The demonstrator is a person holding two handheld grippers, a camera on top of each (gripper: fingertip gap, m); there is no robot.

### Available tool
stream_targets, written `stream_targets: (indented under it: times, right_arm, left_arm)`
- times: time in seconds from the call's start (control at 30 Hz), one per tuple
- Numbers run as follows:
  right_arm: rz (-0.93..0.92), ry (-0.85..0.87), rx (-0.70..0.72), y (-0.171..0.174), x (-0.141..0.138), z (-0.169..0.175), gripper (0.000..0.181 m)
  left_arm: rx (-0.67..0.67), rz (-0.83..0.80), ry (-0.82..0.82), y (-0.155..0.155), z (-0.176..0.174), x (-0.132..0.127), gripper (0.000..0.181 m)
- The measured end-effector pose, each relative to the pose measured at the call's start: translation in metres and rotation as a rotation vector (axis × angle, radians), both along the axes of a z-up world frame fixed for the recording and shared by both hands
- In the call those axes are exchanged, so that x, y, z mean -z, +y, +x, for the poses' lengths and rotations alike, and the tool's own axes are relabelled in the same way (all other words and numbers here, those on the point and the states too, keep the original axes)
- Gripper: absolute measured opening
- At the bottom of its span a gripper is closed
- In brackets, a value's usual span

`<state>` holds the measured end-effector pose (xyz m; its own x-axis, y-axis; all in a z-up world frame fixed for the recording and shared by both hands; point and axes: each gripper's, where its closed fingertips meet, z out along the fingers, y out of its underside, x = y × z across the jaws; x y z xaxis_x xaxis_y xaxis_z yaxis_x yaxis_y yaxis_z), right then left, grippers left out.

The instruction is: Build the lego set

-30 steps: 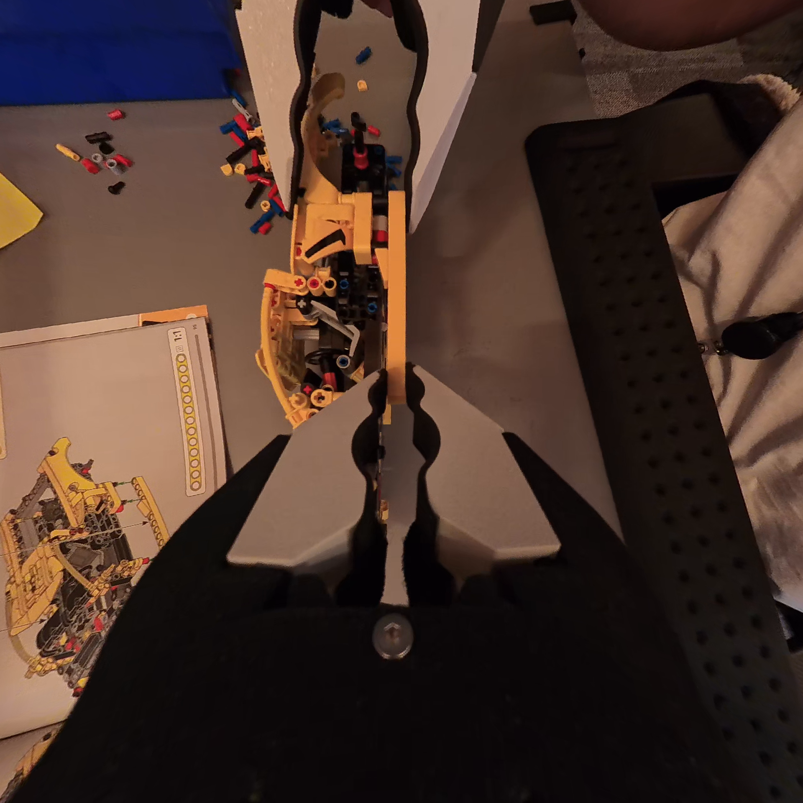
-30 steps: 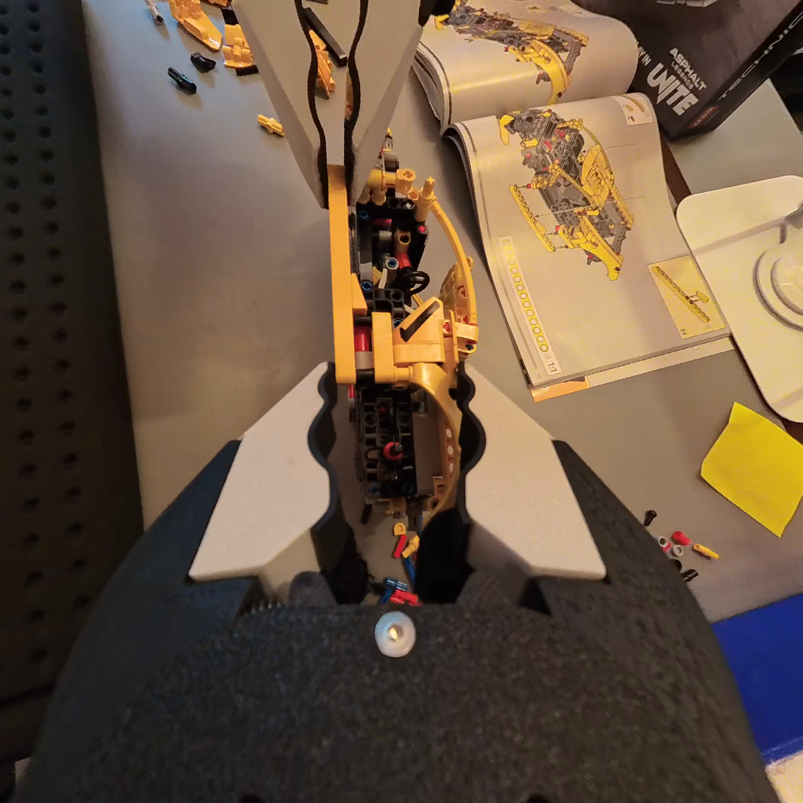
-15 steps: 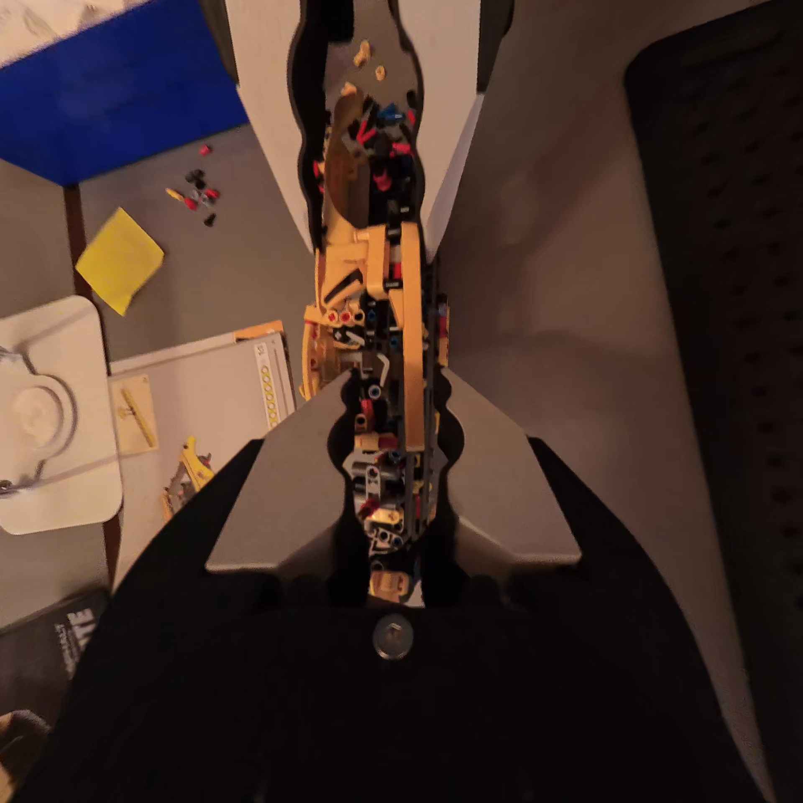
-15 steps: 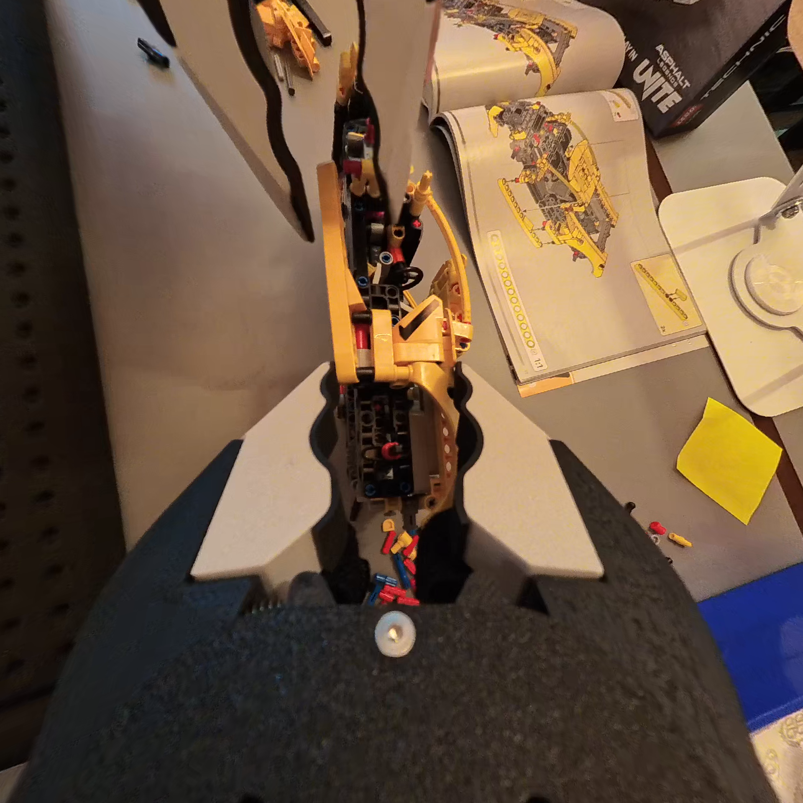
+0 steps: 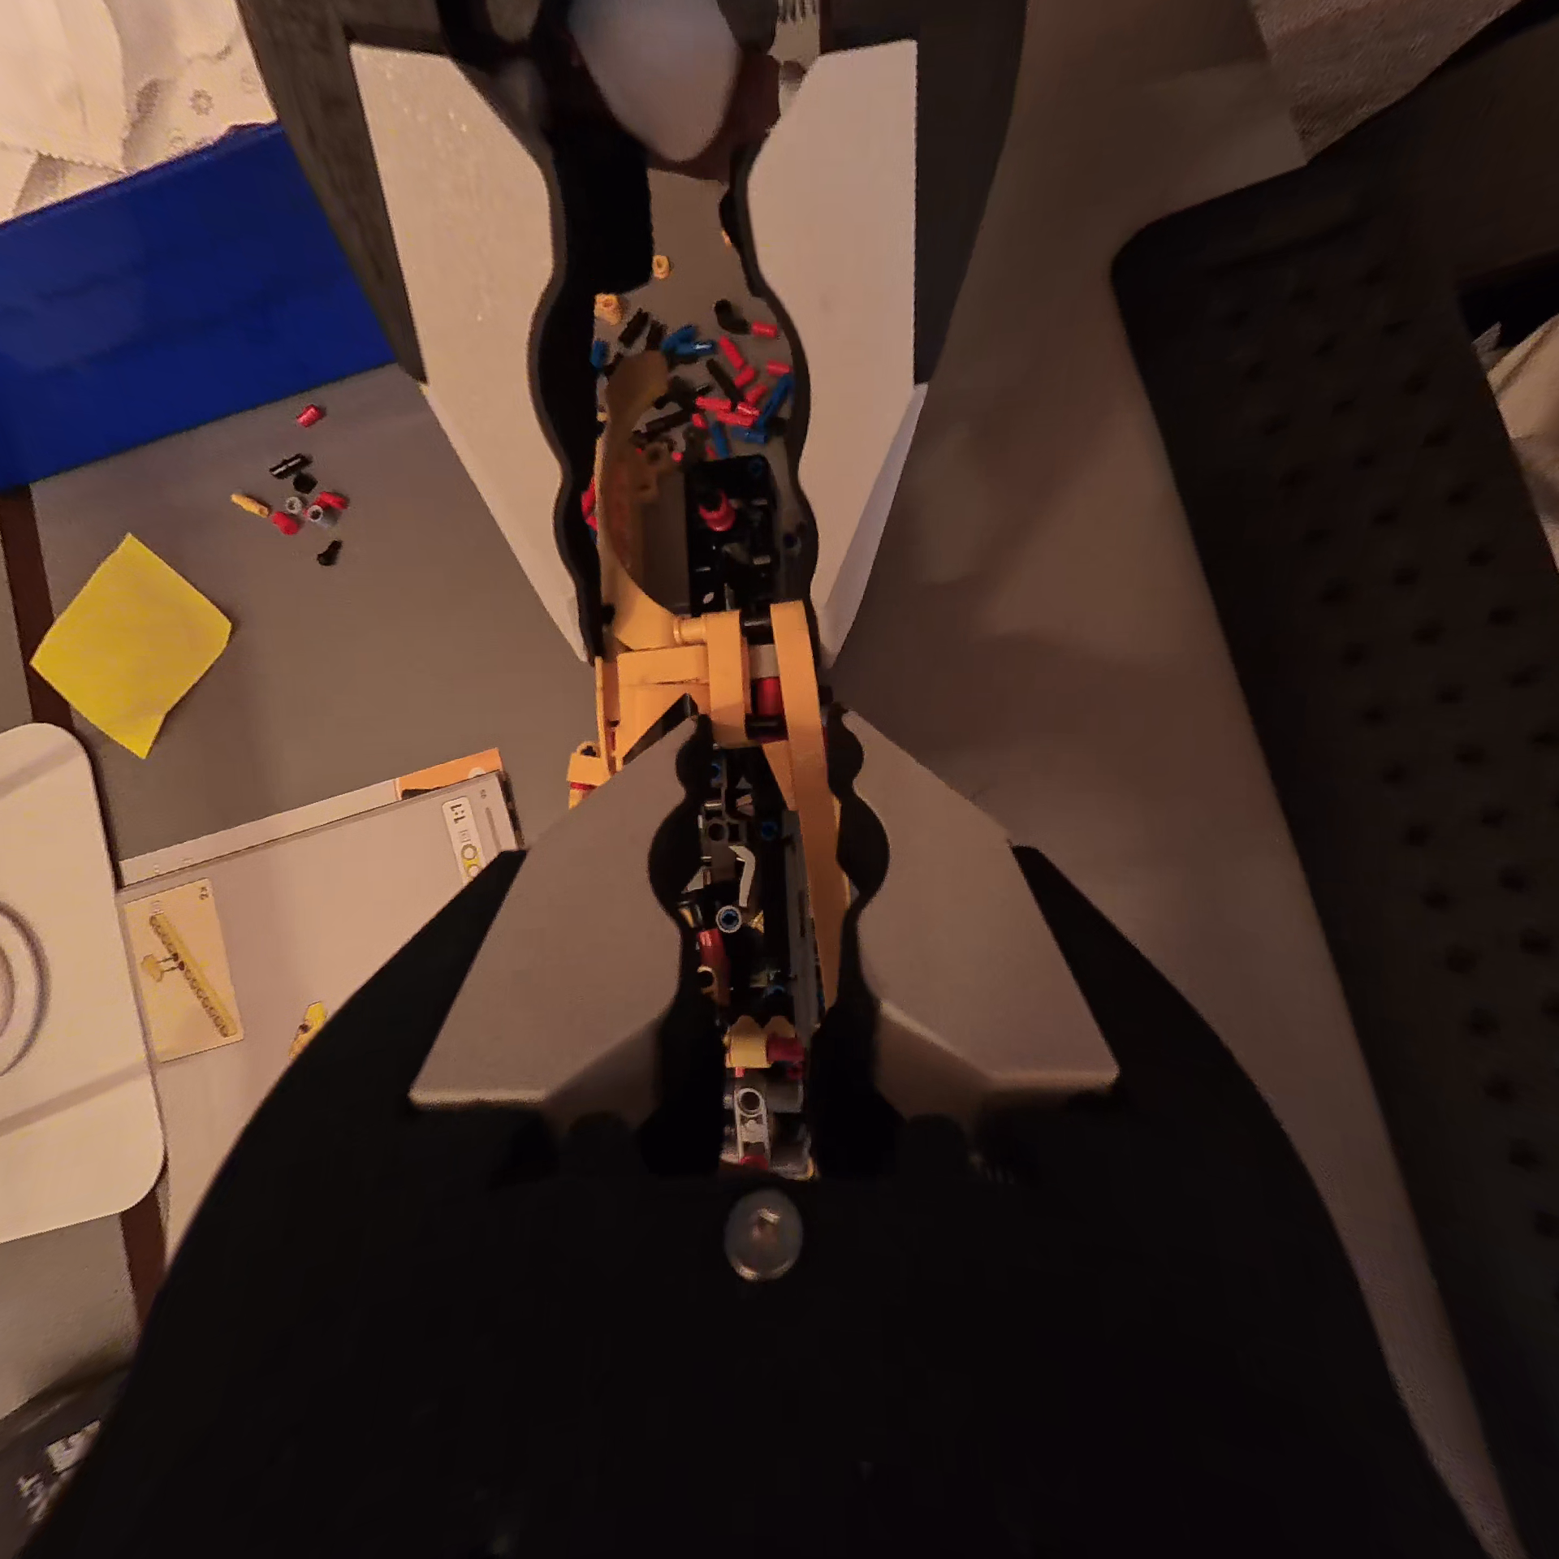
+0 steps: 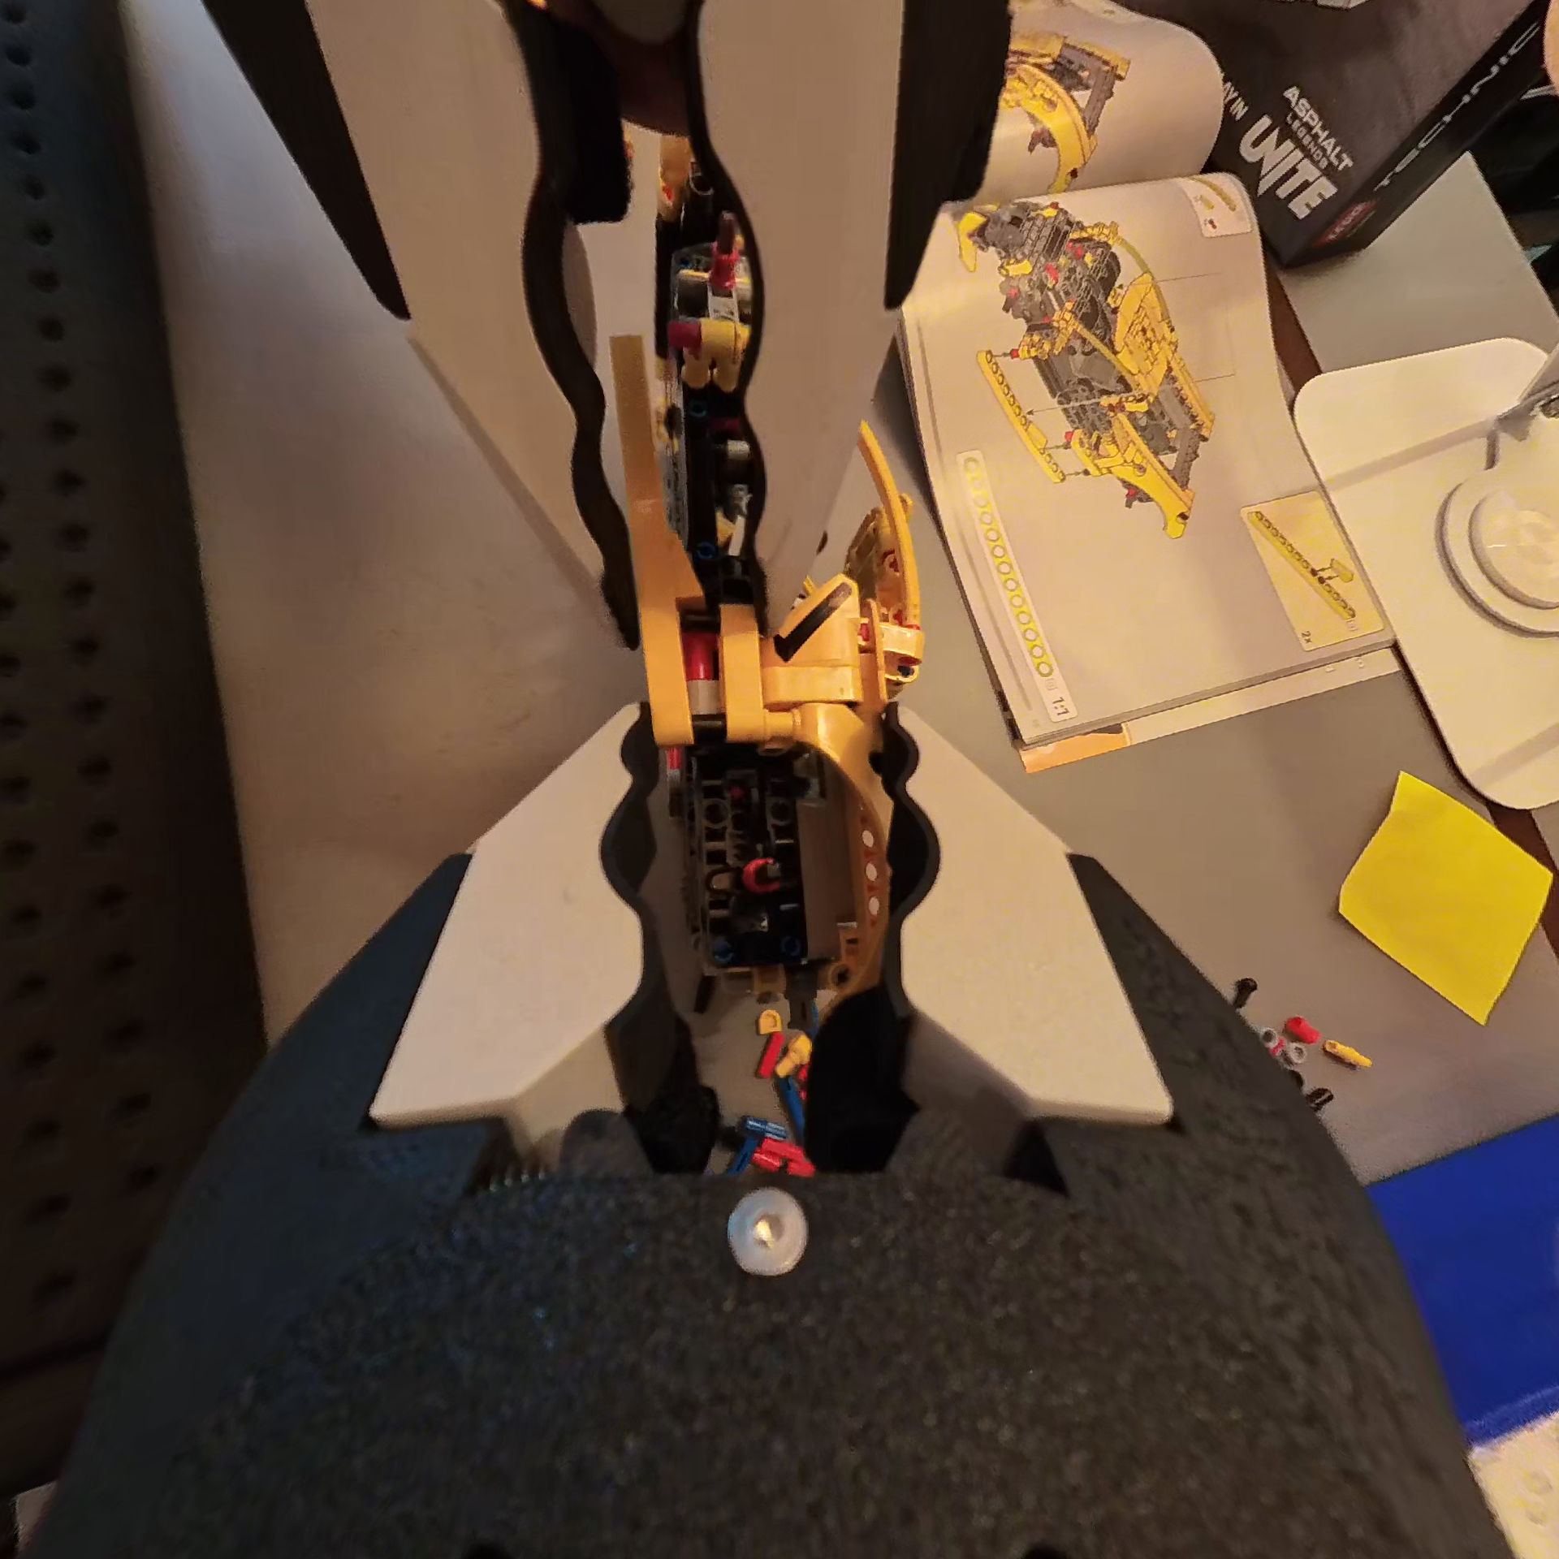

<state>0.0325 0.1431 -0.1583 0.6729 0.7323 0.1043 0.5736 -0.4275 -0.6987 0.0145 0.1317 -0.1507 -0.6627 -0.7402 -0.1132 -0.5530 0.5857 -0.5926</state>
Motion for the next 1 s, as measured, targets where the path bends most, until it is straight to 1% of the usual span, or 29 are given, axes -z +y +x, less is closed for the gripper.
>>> stream_targets:
  times: [0.13,0.4,0.63,0.77,0.93,1.0]
  right_arm:
    - [0.006,-0.001,0.001,0.0,0.0001,-0.0002,0.052]
    - [0.026,0.046,0.011,-0.0011,-0.0006,-0.0016,0.052]
    - [0.037,0.025,0.008,-0.0034,-0.0005,-0.0017,0.052]
    - [0.05,-0.02,0.006,-0.0026,0.0002,-0.0004,0.05]
    - [0.059,-0.004,0.003,-0.0039,-0.0001,-0.0012,0.05]
    - [0.066,0.005,0.002,-0.0044,-0.0003,-0.0004,0.05]
  left_arm:
    - [0.0,0.015,0.012,0.0002,0.0002,0.0003,0.025]
    - [0.017,-0.034,0.037,-0.0013,-0.0007,-0.0003,0.023]
    - [0.04,-0.061,0.029,-0.0037,-0.0011,-0.0002,0.022]
    - [0.054,-0.039,0.025,-0.0025,-0.0003,0.0003,0.022]
    - [0.067,-0.069,0.05,-0.0042,-0.0012,0.0,0.02]
    - [0.051,-0.094,0.055,-0.0051,-0.0001,-0.0004,0.021]
